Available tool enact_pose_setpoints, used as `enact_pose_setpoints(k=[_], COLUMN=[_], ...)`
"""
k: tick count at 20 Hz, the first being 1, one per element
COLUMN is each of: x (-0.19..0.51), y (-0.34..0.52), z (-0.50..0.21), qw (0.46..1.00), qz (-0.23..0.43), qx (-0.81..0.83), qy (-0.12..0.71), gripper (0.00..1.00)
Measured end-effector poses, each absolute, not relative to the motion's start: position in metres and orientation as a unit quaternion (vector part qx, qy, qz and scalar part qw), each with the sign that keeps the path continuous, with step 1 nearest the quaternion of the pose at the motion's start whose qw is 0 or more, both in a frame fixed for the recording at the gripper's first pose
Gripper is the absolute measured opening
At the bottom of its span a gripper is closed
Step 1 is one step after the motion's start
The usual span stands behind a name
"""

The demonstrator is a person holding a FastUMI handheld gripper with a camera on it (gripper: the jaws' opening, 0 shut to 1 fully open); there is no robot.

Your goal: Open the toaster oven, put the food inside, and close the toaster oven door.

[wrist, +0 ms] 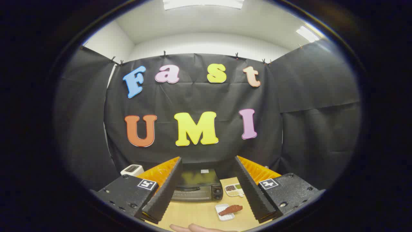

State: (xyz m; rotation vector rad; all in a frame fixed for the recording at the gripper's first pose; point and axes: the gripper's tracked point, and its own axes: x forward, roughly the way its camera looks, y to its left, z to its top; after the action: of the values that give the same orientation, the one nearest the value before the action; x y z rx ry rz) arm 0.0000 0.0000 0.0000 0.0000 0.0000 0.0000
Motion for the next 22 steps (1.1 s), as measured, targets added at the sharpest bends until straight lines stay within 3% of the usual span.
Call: enact_pose_setpoints(k=[15, 22], x=[0.01, 0.07], y=[0.003, 0.034], z=[-0.009, -0.047], qw=[1.0, 0.998], qz=[0.008, 0.049], qx=[-0.004, -0.028], qy=[-0.003, -0.003], gripper=[1.0, 1.0])
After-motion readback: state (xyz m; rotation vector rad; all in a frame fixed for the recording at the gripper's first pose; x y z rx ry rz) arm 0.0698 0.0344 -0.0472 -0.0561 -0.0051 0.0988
